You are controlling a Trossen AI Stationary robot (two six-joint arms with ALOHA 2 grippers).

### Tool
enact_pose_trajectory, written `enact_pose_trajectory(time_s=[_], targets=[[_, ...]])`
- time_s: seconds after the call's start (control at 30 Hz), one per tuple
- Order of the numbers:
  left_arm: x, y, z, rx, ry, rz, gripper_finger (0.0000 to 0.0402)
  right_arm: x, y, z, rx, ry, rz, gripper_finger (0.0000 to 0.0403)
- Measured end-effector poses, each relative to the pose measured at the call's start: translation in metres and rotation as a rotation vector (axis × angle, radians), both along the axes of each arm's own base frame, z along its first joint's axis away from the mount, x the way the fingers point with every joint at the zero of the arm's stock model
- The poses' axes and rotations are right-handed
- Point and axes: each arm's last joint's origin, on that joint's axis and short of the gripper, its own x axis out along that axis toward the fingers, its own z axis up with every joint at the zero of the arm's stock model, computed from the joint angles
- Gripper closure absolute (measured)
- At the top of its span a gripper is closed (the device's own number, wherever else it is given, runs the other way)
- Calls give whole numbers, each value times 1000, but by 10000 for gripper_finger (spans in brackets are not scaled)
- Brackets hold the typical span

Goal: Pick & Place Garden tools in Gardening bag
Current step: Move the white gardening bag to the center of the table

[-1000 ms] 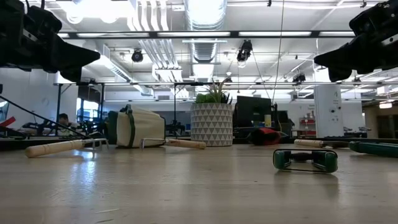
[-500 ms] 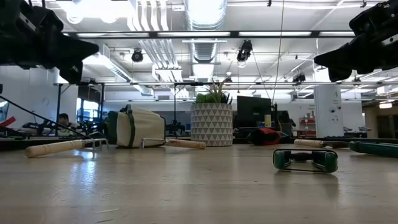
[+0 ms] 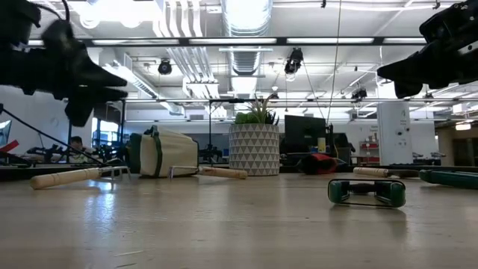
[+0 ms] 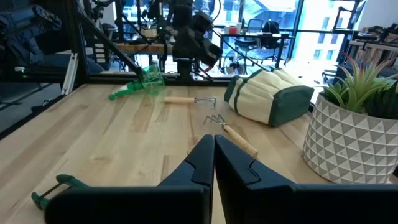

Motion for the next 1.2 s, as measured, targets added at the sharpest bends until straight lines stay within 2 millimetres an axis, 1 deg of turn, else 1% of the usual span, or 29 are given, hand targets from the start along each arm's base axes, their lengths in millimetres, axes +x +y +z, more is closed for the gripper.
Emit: enact_pose_trajectory(time_s=[0.03, 0.1, 0.17, 0.27, 0.47, 0.67, 0.87, 1.0, 1.2], targets=[[0, 1, 0, -71, -18, 50, 249, 0, 0, 0, 0, 0, 0, 394], [0, 2, -1, -159, -44, 99, 223, 0, 0, 0, 0, 0, 0, 394], [0, 3, -1, -215, -64, 123, 204, 0, 0, 0, 0, 0, 0, 394], [-1, 7, -1, -252, -95, 215, 189, 0, 0, 0, 0, 0, 0, 394], [-3, 17, 0, -266, -130, 367, 184, 0, 0, 0, 0, 0, 0, 394], [-6, 31, -2, -309, -164, 498, 183, 0, 0, 0, 0, 0, 0, 394], [-8, 47, -7, -345, -115, 552, 183, 0, 0, 0, 0, 0, 0, 394], [-10, 59, -13, -405, -79, 579, 183, 0, 0, 0, 0, 0, 0, 394], [-15, 69, -18, -461, -49, 600, 183, 0, 0, 0, 0, 0, 0, 394]])
